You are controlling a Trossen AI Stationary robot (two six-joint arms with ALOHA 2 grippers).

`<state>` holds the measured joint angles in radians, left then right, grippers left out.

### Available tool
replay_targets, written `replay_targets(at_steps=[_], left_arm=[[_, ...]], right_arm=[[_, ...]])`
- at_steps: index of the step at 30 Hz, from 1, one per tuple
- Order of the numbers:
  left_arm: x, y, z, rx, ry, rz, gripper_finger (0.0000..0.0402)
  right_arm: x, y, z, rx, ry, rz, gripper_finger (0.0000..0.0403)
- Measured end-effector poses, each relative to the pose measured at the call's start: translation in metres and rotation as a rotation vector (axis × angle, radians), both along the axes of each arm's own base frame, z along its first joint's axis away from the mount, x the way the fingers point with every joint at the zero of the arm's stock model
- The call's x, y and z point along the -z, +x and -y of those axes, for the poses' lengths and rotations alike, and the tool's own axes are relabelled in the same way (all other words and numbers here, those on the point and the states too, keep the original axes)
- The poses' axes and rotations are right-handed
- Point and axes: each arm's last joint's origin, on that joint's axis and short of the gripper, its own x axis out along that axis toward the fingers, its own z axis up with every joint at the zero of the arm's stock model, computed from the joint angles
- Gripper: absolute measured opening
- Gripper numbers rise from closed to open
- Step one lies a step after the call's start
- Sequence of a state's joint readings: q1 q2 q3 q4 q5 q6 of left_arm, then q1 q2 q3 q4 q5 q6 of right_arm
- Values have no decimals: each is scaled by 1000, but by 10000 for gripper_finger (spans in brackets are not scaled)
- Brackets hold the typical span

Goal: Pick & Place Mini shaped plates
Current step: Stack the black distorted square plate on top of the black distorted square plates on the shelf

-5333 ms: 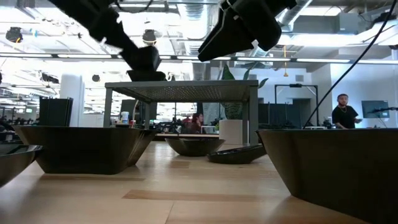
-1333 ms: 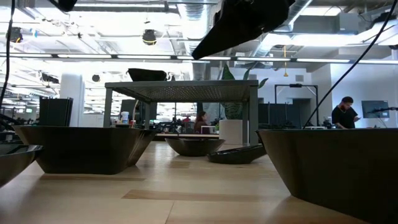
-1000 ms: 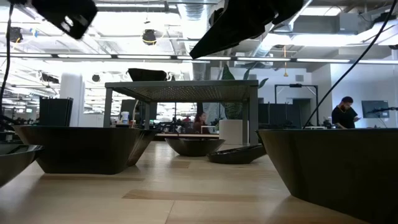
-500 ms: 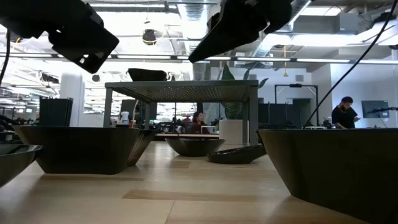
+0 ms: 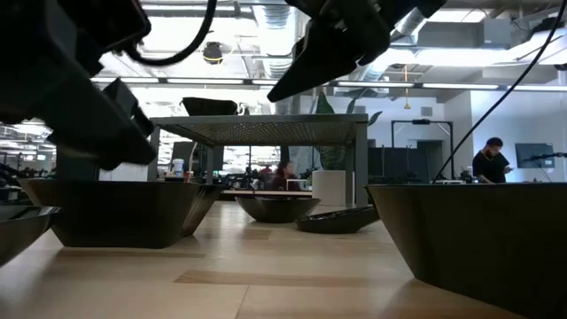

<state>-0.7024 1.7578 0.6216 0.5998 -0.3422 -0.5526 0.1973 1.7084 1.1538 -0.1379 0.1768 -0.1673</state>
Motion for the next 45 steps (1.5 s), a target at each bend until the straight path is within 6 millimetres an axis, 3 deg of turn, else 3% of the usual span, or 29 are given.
replay_targets(at_steps=[8,24,28,33,37,45], left_arm=[[10,-2,0,5,32,-50,105],[12,-3,-1,9,54,-69,100],[12,-3,-1,8,53,-69,75],[10,-3,-1,13,59,-59,15],[-7,-4,-1,62,100,13,9],[-80,-20,-16,152,206,227,7]], right_arm=[[0,1,5,14,1,-1,182],[1,-1,-1,-33,41,-19,174],[1,-1,-1,-34,41,-19,172],[1,-1,-1,-34,40,-18,171],[1,-1,-1,-32,39,-18,171],[3,-3,-3,-30,43,-42,169]])
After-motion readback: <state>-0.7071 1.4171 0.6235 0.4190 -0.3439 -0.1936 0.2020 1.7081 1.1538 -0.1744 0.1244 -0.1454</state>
